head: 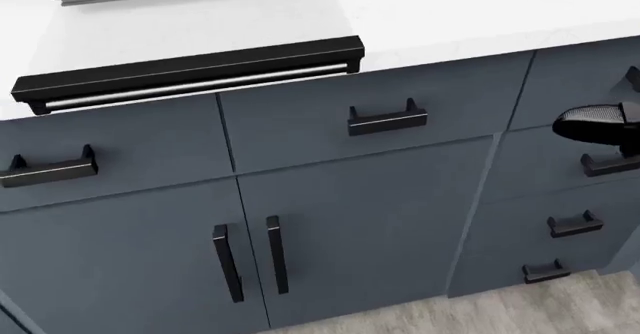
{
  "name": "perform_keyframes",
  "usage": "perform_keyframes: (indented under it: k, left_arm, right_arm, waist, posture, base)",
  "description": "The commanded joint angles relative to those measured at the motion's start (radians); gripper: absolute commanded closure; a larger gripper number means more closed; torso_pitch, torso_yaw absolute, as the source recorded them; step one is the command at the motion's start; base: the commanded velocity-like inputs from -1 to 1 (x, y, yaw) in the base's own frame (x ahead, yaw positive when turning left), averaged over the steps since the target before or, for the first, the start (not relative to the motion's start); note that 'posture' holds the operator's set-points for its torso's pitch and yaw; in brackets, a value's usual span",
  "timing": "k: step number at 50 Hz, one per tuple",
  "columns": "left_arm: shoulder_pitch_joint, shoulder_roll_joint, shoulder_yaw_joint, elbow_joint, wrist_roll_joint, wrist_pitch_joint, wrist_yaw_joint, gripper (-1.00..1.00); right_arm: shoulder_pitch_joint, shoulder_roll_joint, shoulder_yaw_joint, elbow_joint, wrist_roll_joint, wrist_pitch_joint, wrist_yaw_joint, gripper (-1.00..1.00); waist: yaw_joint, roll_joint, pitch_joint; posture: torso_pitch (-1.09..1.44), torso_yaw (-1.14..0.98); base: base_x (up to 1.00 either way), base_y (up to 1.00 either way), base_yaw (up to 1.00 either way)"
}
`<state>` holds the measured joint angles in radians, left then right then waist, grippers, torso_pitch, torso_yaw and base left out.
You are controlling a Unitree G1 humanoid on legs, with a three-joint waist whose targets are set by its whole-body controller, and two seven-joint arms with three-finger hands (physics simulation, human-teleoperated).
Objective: Close the toaster oven door.
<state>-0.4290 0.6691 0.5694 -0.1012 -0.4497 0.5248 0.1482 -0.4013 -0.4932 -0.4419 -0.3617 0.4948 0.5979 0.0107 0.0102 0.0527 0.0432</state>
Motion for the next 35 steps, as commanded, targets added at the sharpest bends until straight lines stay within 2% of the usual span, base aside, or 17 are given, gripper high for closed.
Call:
perform_keyframes:
  k: [1, 6, 8, 10, 11, 14, 16, 19, 21, 23, 24, 25, 26, 29, 31, 33, 35]
  left_arm:
    - [-0.028, 0.021, 0.003, -0.044, -0.004, -0.03, -0.007, -1.0]
    - [-0.029, 0.024, 0.006, -0.051, -0.007, -0.022, -0.005, -1.0]
    - [-0.029, 0.024, 0.006, -0.053, -0.008, -0.02, -0.004, -1.0]
    - [-0.029, 0.024, 0.006, -0.052, -0.008, -0.021, -0.005, -1.0]
    - [-0.031, 0.025, 0.005, -0.05, -0.008, -0.022, -0.004, -1.0]
    - [-0.033, 0.024, 0.004, -0.047, -0.007, -0.024, -0.004, -1.0]
    - [-0.033, 0.024, 0.003, -0.047, -0.007, -0.024, -0.004, -1.0]
    - [-0.036, 0.024, 0.001, -0.038, -0.005, -0.031, -0.005, -1.0]
    - [-0.036, 0.025, 0.001, -0.035, -0.005, -0.033, -0.006, -1.0]
    - [-0.035, 0.025, 0.001, -0.04, -0.006, -0.03, -0.004, -1.0]
    - [-0.035, 0.026, 0.002, -0.041, -0.007, -0.029, -0.004, -1.0]
    - [-0.036, 0.026, 0.002, -0.04, -0.007, -0.029, -0.004, -1.0]
    - [-0.038, 0.029, 0.003, -0.043, -0.009, -0.024, -0.003, -1.0]
    - [-0.031, 0.023, 0.001, -0.041, -0.005, -0.033, -0.003, -1.0]
    - [-0.035, 0.027, 0.003, -0.045, -0.008, -0.025, -0.002, -1.0]
    - [-0.033, 0.026, 0.003, -0.045, -0.007, -0.026, -0.002, -1.0]
    - [-0.034, 0.028, 0.005, -0.041, -0.008, -0.027, -0.003, -1.0]
  right_arm:
    - [-0.03, -0.024, -0.032, -0.037, -0.004, -0.039, -0.005, -1.0]
    - [-0.03, -0.024, -0.032, -0.04, -0.005, -0.038, -0.005, -1.0]
    - [-0.03, -0.025, -0.033, -0.042, -0.003, -0.036, -0.005, -1.0]
    - [-0.031, -0.026, -0.033, -0.042, -0.003, -0.036, -0.005, -1.0]
    - [-0.031, -0.025, -0.033, -0.042, -0.003, -0.036, -0.006, -1.0]
    - [-0.032, -0.025, -0.032, -0.043, -0.002, -0.034, -0.007, -1.0]
    - [-0.032, -0.026, -0.033, -0.041, -0.003, -0.035, -0.006, -1.0]
    - [-0.034, -0.028, -0.034, -0.04, -0.001, -0.033, -0.008, -1.0]
    - [-0.034, -0.028, -0.034, -0.039, -0.002, -0.035, -0.007, -1.0]
    - [-0.035, -0.03, -0.036, -0.037, -0.001, -0.035, -0.007, -1.0]
    - [-0.035, -0.031, -0.036, -0.037, 0.0, -0.035, -0.007, -1.0]
    - [-0.036, -0.032, -0.036, -0.037, 0.0, -0.034, -0.007, -1.0]
    - [-0.038, -0.033, -0.036, -0.039, 0.003, -0.031, -0.008, -1.0]
    - [-0.039, -0.038, -0.041, -0.039, 0.008, -0.029, -0.009, -1.0]
    - [-0.039, -0.037, -0.039, -0.042, 0.009, -0.028, -0.01, -1.0]
    - [-0.038, -0.039, -0.04, -0.039, 0.007, -0.03, -0.01, -1.0]
    - [-0.037, -0.037, -0.037, -0.041, 0.007, -0.03, -0.011, -1.0]
  waist:
    - [-0.007, -0.002, -0.023]
    - [-0.005, -0.038, -0.015]
    - [-0.002, -0.066, -0.016]
    - [-0.001, -0.118, -0.029]
    - [-0.002, -0.098, -0.023]
    - [-0.008, -0.09, -0.021]
    - [-0.007, -0.075, -0.023]
    - [-0.01, -0.044, -0.01]
    - [-0.014, -0.012, -0.01]
    - [-0.017, 0.053, -0.029]
    - [-0.006, 0.008, -0.019]
    - [-0.011, 0.025, -0.015]
    - [-0.008, 0.02, -0.017]
    - [-0.006, -0.007, -0.023]
    - [-0.005, -0.029, -0.014]
    - [-0.002, -0.057, -0.011]
    - [-0.001, -0.113, -0.025]
  posture:
    - [0.0, 0.0]
    - [0.0, 0.0]
    - [0.0, 0.0]
    - [0.0, 0.0]
    - [0.0, 0.0]
    - [0.0, 0.0]
    - [0.0, 0.0]
    - [0.0, 0.0]
    - [0.0, 0.0]
    - [0.0, 0.0]
    - [0.0, 0.0]
    - [0.0, 0.0]
    - [0.0, 0.0]
    - [0.0, 0.0]
    - [0.0, 0.0]
    - [0.0, 0.0]
    - [0.0, 0.0]
  base:
    - [0.09, 0.02, 0.0]
    - [0.09, 0.01, 0.0]
    - [0.08, 0.0, 0.0]
    - [0.08, 0.0, 0.0]
    - [0.08, 0.0, 0.0]
    - [0.08, 0.0, 0.0]
    - [0.08, 0.0, 0.0]
    - [0.08, 0.0, 0.0]
    - [0.08, 0.0, 0.0]
    - [0.08, 0.0, 0.0]
    - [0.09, 0.0, 0.0]
    - [0.08, 0.02, 0.0]
    - [0.08, 0.03, 0.0]
    - [0.08, 0.03, 0.0]
    - [0.09, 0.03, 0.0]
    - [0.09, 0.02, 0.0]
    - [0.08, 0.02, 0.0]
